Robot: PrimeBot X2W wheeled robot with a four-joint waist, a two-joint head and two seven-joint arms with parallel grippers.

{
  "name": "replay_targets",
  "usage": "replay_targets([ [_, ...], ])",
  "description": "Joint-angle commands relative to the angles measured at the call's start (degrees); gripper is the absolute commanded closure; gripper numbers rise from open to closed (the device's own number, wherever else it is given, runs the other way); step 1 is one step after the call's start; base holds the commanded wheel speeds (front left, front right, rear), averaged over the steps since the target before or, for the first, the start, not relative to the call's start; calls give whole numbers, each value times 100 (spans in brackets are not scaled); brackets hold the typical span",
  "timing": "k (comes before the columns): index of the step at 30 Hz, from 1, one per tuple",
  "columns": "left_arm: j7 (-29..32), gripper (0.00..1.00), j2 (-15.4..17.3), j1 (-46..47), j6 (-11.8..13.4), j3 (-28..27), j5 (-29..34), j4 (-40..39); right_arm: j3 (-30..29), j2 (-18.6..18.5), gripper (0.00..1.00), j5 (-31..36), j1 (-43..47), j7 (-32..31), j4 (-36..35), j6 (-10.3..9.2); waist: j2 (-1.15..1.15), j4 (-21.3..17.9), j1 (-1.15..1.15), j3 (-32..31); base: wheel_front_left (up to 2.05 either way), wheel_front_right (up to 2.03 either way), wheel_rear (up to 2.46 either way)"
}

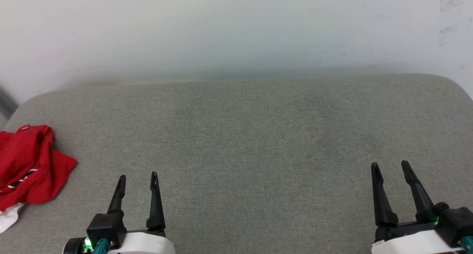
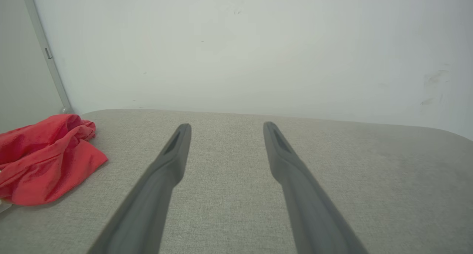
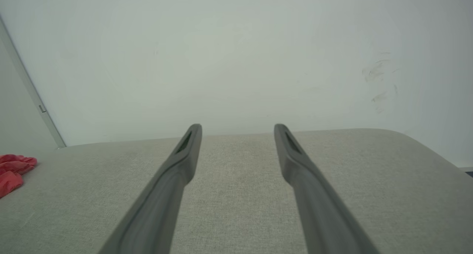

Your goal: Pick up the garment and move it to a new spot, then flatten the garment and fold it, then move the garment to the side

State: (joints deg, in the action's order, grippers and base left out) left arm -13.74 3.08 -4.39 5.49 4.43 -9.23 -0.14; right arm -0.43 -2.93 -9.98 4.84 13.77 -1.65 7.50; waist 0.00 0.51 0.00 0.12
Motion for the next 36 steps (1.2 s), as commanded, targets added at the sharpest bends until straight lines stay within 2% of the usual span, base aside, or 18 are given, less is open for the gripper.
replay_targets([
  [1,-46,0,-4,-52,-34,-18,104,-4,10,8,0,109,81,40,-50,-2,0,2,0,-1,0,0,0],
  [12,-160,0,-22,-115,-65,-40,398,59,15,9,0,323,168,152,-19,-2,0,14,0,-18,0,0,0],
  [36,-149,0,-23,-96,-44,-83,252,193,-33,9,0,97,189,145,93,-2,0,52,0,-1,0,0,0],
])
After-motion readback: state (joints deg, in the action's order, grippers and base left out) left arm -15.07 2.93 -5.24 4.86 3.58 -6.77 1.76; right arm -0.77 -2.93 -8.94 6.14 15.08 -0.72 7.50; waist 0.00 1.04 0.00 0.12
